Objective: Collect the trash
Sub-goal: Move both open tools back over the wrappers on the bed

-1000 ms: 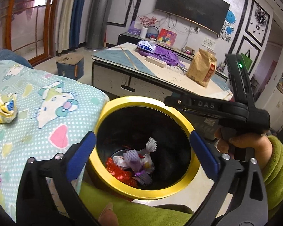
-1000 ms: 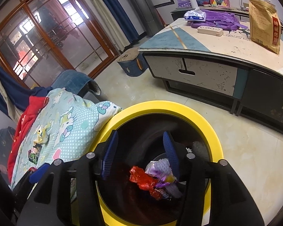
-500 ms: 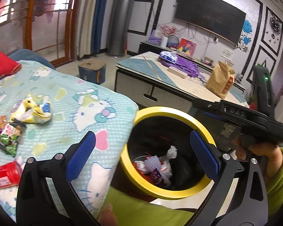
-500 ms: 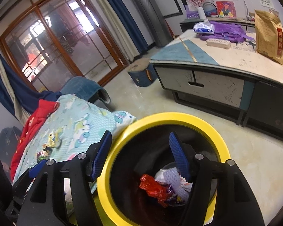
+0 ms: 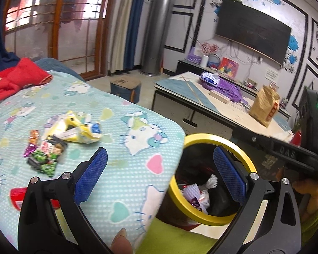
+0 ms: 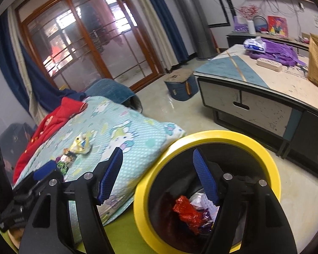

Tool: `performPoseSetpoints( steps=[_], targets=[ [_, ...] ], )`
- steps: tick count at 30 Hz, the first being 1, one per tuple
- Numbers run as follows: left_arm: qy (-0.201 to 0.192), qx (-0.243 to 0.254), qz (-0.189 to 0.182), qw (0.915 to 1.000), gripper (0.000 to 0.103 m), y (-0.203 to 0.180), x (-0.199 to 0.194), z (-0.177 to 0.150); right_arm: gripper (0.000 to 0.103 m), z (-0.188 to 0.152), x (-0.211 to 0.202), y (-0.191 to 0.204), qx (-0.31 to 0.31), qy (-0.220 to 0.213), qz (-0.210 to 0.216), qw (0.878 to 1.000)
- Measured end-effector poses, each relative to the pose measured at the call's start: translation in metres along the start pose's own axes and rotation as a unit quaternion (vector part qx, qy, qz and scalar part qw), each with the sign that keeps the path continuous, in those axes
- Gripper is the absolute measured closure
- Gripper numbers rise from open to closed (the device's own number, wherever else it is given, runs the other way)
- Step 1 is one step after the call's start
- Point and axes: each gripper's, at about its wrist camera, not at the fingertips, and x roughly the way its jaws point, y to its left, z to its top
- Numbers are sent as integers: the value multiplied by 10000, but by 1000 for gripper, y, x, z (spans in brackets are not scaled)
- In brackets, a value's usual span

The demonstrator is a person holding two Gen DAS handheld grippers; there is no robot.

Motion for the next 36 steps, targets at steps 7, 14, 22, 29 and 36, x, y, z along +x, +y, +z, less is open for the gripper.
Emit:
performPoseSetpoints(
  steps=[7, 14, 22, 29, 36],
  targets=[
    [-258, -238, 278, 9990, 11, 22, -19, 5, 37, -5, 3, 30, -297, 51, 143, 9994],
    [-484, -514, 501, 9962, 11, 42, -36, 8, 34, -10, 10, 61, -578, 180, 332, 9976],
    [-658, -801, 804, 9914, 11, 72, -50, 12, 33, -15, 22, 97, -957, 369, 524, 9933],
    [-714, -1105, 1083, 9854, 11, 100, -59, 14, 33, -21, 40, 132, -1262, 577, 727, 9876],
    [-792, -1439, 1307, 9777, 11, 133, -70, 14, 33, -27, 61, 165, -1509, 783, 897, 9813]
  ],
)
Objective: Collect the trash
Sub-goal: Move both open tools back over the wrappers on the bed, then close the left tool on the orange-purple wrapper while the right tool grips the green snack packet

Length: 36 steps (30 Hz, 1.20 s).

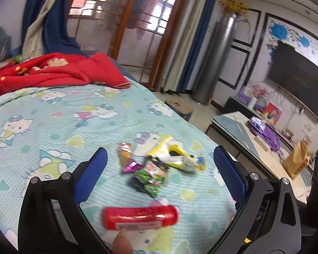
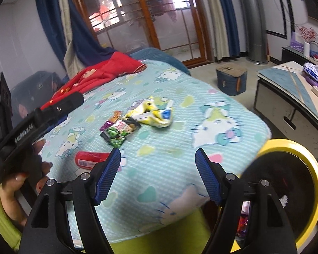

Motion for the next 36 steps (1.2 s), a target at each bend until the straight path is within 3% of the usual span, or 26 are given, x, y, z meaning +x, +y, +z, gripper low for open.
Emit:
performPoseSetpoints(
  steps=[8, 16, 19, 23, 28, 36],
  targets=[
    [212, -437, 241, 9985, 11, 47, 6, 13, 33, 14, 43, 28, -210, 300, 240, 9990],
    [497, -808, 15, 9955, 14, 73, 19, 14, 33, 24, 96, 38, 2, 770, 450, 9960],
    [639, -903, -124, 9938, 19, 74, 29, 13, 39, 27, 111, 38, 16, 916, 444, 9948],
    [896, -1184, -326, 9884, 24, 79, 44, 9, 41, 27, 129, 34, 288, 1104, 575, 9918],
    [1205, -1509, -548, 9796, 36, 83, 64, 4, 45, 28, 136, 37, 207, 1028, 538, 9930],
    [1633, -1997, -771, 9631, 46, 88, 89, -9, 68, 24, 138, 35, 119, 847, 403, 9955]
  ],
)
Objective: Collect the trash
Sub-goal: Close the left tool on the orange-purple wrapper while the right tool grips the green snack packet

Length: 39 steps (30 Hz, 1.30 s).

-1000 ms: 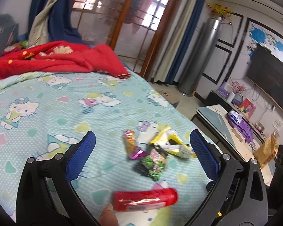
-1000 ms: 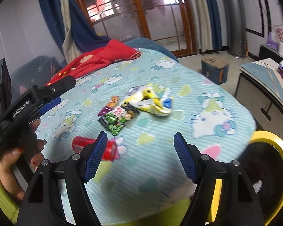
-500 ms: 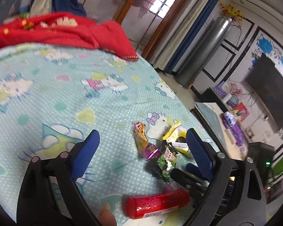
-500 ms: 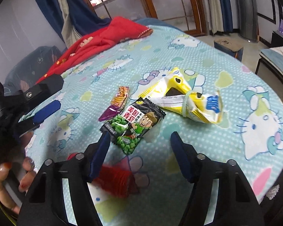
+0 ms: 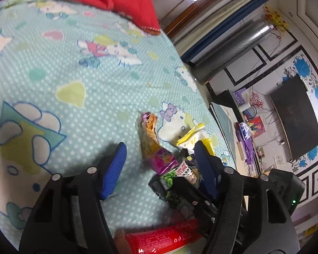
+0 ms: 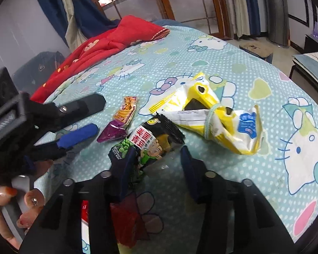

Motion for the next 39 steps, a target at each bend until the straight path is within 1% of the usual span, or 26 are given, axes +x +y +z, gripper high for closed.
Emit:
performPoseSetpoints(
  steps=[1, 2, 3, 6, 8, 12, 15, 17, 19, 21, 28, 39],
  targets=[
    [21, -17, 4, 10000, 48, 1, 2, -1, 70, 0, -1, -2, 21, -23, 5, 10000],
    [48, -34, 6, 10000, 49, 2, 3, -1, 77, -1, -1, -4, 49, -49, 39, 10000],
    [62, -43, 9, 10000, 50, 2, 4, -2, 80, -1, -2, -5, 78, -62, 67, 9999],
    [90, -36, 36, 9999, 53, 3, 5, -4, 86, -3, -4, -9, 174, -126, 135, 9997],
    [91, -22, 44, 9999, 54, 3, 6, -4, 87, -7, -7, -9, 187, -186, 136, 9996],
    [111, 1, 55, 9999, 62, 2, 5, -9, 90, -12, -13, -9, 199, -242, 136, 9994],
    [156, 64, 63, 9998, 65, -1, 6, -13, 91, -15, -19, -11, 221, -268, 132, 9993],
    [201, 84, 56, 9997, 70, -2, 7, -15, 92, -17, -23, -12, 206, -285, 107, 9993],
    [242, 167, 78, 9995, 77, -4, 8, -18, 93, -17, -25, -12, 190, -301, 84, 9993],
    [254, 238, 94, 9993, 80, -6, 9, -20, 94, -18, -29, -12, 171, -332, 55, 9993],
    [185, 409, 110, 9989, 84, -10, 3, -25, 97, -18, -44, -8, -29, -505, -25, 9987],
    [-236, 885, 56, 9958, 84, -38, -28, -27, 98, -11, -77, -11, -154, -789, -80, 9967]
  ],
)
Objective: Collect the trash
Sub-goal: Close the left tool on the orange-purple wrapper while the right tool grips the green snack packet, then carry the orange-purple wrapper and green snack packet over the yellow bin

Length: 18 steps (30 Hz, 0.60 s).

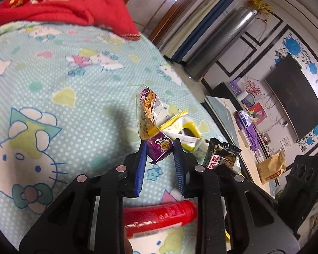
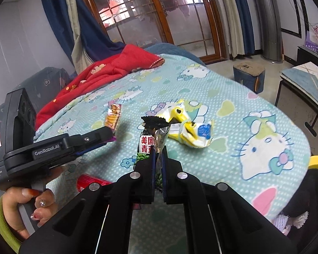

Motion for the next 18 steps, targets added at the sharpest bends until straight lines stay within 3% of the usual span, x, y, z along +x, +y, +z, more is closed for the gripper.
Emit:
performPoseSetpoints(
  steps=[18],
  targets=[
    [-88, 835, -453, 9954, 84, -65, -16, -13, 98, -1, -71, -52, 183, -345, -553, 9977]
  ],
)
